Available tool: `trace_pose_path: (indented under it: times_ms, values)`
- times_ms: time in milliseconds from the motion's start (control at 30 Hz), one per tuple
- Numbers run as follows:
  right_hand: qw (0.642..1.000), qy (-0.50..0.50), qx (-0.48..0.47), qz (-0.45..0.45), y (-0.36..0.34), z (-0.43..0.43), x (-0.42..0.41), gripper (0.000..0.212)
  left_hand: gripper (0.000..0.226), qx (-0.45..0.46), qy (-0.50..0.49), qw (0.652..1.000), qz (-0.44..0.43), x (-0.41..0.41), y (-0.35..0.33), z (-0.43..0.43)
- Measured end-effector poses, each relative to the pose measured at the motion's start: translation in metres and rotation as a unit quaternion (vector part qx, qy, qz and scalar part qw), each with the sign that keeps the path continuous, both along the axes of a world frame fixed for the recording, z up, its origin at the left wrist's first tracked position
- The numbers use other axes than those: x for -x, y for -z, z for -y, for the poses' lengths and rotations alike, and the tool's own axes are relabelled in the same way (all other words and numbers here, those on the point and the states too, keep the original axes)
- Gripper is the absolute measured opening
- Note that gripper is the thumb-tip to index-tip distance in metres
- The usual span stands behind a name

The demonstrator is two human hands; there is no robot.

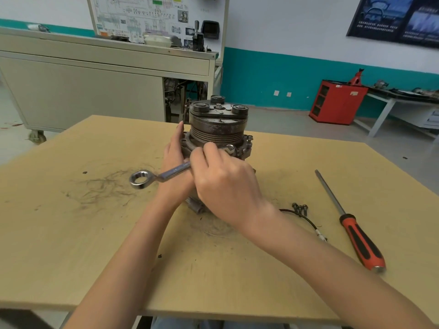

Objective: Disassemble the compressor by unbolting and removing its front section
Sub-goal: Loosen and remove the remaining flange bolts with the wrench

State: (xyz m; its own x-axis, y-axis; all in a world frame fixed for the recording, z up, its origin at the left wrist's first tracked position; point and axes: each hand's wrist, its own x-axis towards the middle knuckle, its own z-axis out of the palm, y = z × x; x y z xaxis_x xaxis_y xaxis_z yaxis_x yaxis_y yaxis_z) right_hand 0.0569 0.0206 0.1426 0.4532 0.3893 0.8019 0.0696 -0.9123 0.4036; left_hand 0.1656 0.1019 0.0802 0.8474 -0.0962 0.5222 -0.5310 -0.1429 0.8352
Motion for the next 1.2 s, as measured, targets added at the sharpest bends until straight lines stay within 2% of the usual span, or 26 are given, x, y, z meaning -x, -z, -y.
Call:
trace_pose_path:
  times_ms: [67,133,200,233,267,300,400,467,500,567,633,700,767,800,933,1067,1133,1200]
  values:
    - [0.998,-0.051,-0.029,0.022,0.001,0.008,-0.003,0.011,0.092,-0.004,-0.001,1.000,0.003,0.000,0.001,0.002]
    - [0.985,-0.149,-0.081,0.020,0.004,0.027,-0.005,0.005,0.096,0.001,-0.004,1.000,0.007,0.001,0.001,0.001]
    - [0.955,-0.256,-0.148,-0.010,0.012,0.050,-0.005,0.007,0.106,-0.012,-0.010,1.000,0.008,0.001,0.001,-0.001]
    - [0.928,-0.310,-0.206,-0.038,0.017,0.061,-0.004,0.011,0.108,-0.027,-0.010,1.000,0.012,0.002,0.001,-0.002]
    - [0.884,-0.360,-0.289,-0.074,0.021,0.069,-0.004,0.014,0.108,-0.037,-0.010,0.999,0.014,0.004,0.000,-0.002]
    - [0.820,-0.406,-0.387,-0.116,0.023,0.076,-0.004,0.017,0.107,-0.042,-0.012,0.999,0.013,0.006,0.000,-0.002]
    - [0.566,-0.493,-0.627,-0.211,0.016,0.090,-0.016,0.024,0.107,-0.043,-0.011,0.999,0.010,0.009,-0.002,-0.003]
    - [0.448,-0.482,-0.711,-0.249,0.007,0.097,-0.030,0.023,0.107,-0.046,-0.012,0.999,0.006,0.010,-0.004,-0.002]
    - [0.406,-0.465,-0.741,-0.266,0.002,0.100,-0.037,0.023,0.107,-0.045,-0.012,0.999,0.004,0.010,-0.004,-0.003]
    - [0.348,-0.430,-0.778,-0.298,-0.004,0.106,-0.048,0.024,0.107,-0.046,-0.013,0.999,0.002,0.010,-0.003,-0.003]
    - [0.327,-0.417,-0.780,-0.332,-0.008,0.113,-0.053,0.025,0.106,-0.049,-0.017,0.999,0.005,0.011,-0.004,-0.002]
    - [0.341,-0.424,-0.762,-0.350,-0.010,0.119,-0.051,0.027,0.106,-0.049,-0.020,0.999,0.005,0.010,-0.004,-0.003]
    - [0.393,-0.432,-0.740,-0.333,-0.013,0.123,-0.045,0.027,0.106,-0.050,-0.019,0.999,0.004,0.011,-0.004,-0.002]
    - [0.440,-0.425,-0.728,-0.310,-0.016,0.124,-0.041,0.027,0.106,-0.050,-0.019,0.999,0.003,0.011,-0.004,-0.002]
    - [0.678,-0.336,-0.620,-0.207,-0.034,0.115,-0.022,0.023,0.106,-0.051,-0.019,0.998,0.007,0.010,-0.004,-0.003]
    - [0.885,-0.247,-0.372,-0.134,-0.047,0.082,-0.008,0.014,0.105,-0.058,-0.021,0.998,0.008,0.010,-0.004,-0.003]
    - [0.941,-0.205,-0.246,-0.110,-0.047,0.062,-0.005,0.019,0.104,-0.062,-0.026,0.998,0.016,0.010,-0.003,-0.003]
    - [0.966,-0.171,-0.160,-0.112,-0.045,0.048,-0.002,0.020,0.102,-0.067,-0.028,0.997,0.025,0.009,-0.002,-0.004]
